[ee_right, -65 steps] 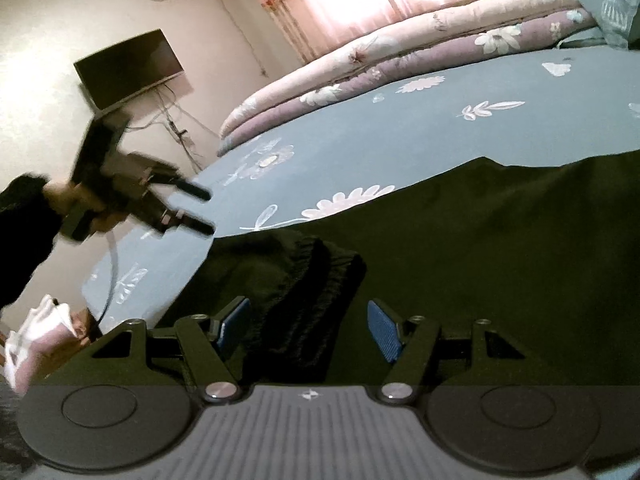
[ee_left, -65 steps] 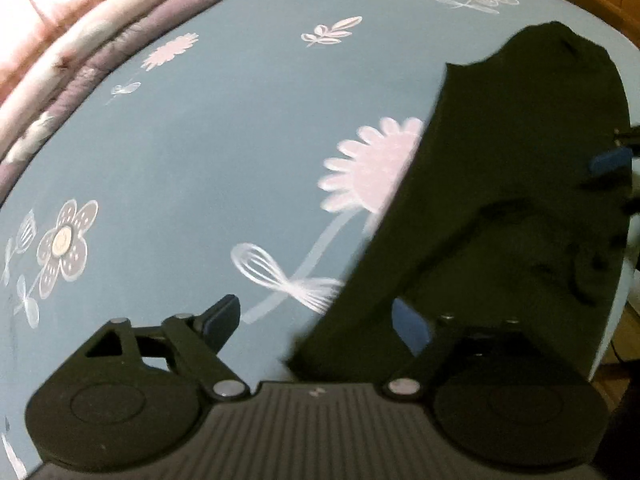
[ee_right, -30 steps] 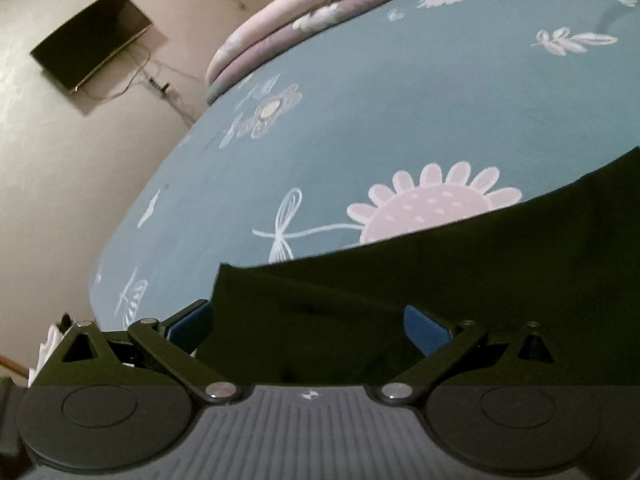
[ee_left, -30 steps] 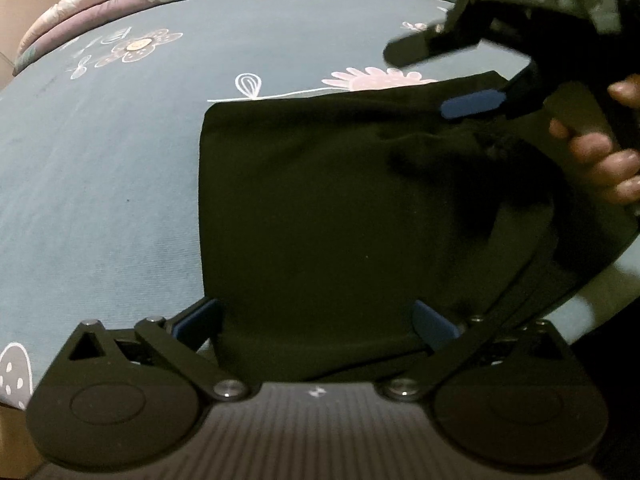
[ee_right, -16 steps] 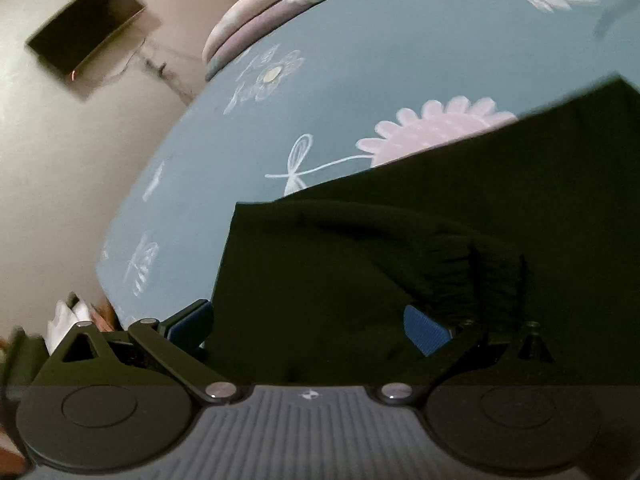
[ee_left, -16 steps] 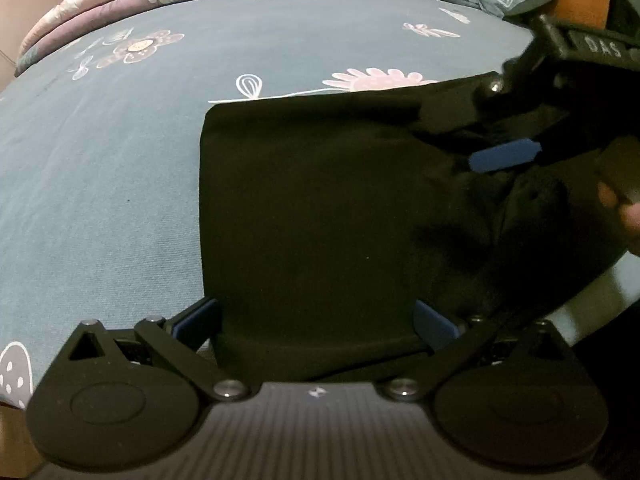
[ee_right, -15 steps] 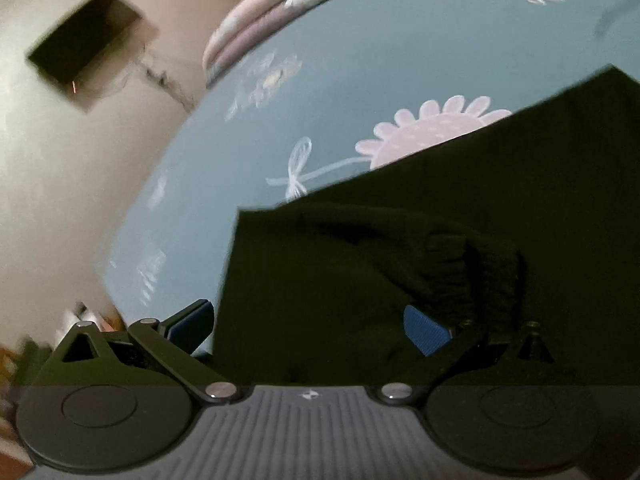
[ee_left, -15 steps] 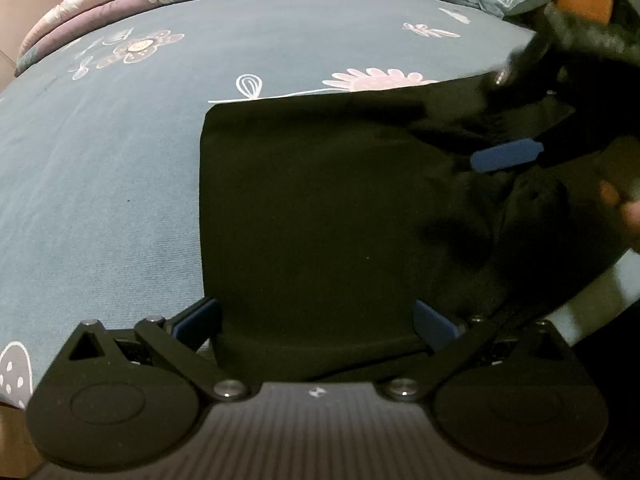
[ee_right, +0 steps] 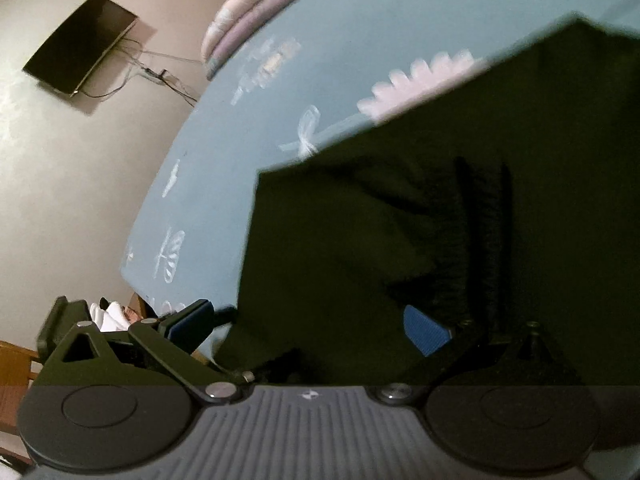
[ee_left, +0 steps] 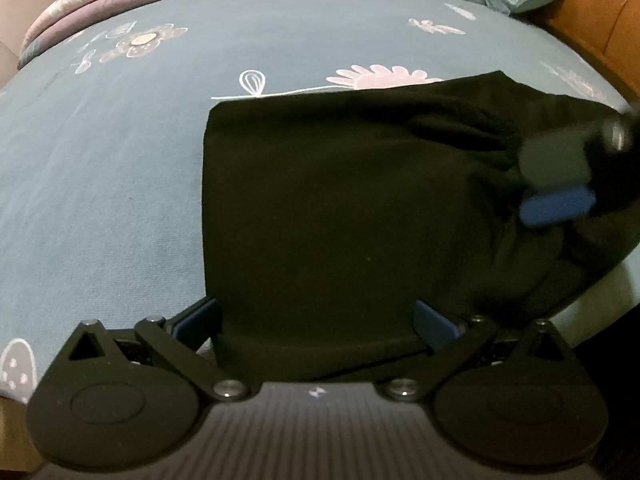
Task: Fold clothes
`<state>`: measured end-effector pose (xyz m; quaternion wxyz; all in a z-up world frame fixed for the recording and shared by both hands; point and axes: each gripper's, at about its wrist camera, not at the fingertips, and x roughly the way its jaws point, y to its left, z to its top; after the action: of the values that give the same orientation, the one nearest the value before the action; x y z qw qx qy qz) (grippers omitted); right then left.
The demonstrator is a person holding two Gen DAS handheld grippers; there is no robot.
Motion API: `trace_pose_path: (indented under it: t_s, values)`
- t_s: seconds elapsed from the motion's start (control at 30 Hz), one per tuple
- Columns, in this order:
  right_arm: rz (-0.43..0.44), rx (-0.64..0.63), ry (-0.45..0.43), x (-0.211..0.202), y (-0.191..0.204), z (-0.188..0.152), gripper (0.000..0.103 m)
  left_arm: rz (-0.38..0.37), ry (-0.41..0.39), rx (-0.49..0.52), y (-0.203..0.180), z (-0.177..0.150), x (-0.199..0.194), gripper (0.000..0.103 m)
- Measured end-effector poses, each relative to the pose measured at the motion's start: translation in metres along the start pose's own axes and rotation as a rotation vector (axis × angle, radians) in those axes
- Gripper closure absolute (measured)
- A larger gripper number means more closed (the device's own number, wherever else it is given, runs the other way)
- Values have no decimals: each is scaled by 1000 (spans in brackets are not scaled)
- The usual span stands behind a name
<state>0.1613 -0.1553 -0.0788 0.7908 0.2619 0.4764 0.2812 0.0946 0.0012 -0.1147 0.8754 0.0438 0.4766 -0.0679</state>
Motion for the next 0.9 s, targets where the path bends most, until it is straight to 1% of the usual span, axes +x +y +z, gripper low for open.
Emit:
trace_pose_path:
  t_s: [0.03, 0.1, 0.17, 0.23, 0.33, 0.43, 0.5, 0.6, 0.73, 0.8, 0.9]
  values:
    - [8, -19, -12, -3, 7, 7, 0, 5, -20, 10, -2, 3, -5, 1]
    - [57, -52, -29, -4, 23, 26, 0, 5, -46, 32, -6, 5, -13, 1]
    - [115, -79, -21, 3, 39, 48, 0, 7, -39, 40, -10, 3, -12, 1]
    - [158, -106, 6, 20, 54, 70, 0, 10, -24, 43, -13, -1, -9, 1]
    - [186, -132, 91, 64, 75, 98, 0, 17, -5, 46, -16, -7, -6, 1]
    - [184, -148, 166, 106, 92, 114, 0, 14, -8, 39, -14, -9, -8, 1]
    - [178, -163, 189, 128, 101, 118, 0, 5, -8, 34, -12, -10, -9, 1]
    - [139, -164, 222, 155, 102, 116, 0, -13, -8, 14, -8, -12, -7, 1]
    - [34, -192, 226, 178, 95, 110, 0, -32, -14, 5, -5, -14, -8, 1]
    - [17, -183, 227, 187, 89, 110, 0, -34, -17, 6, -4, -14, -8, 1]
    - [28, -193, 208, 188, 91, 112, 0, -36, -20, 8, -4, -13, -9, 1]
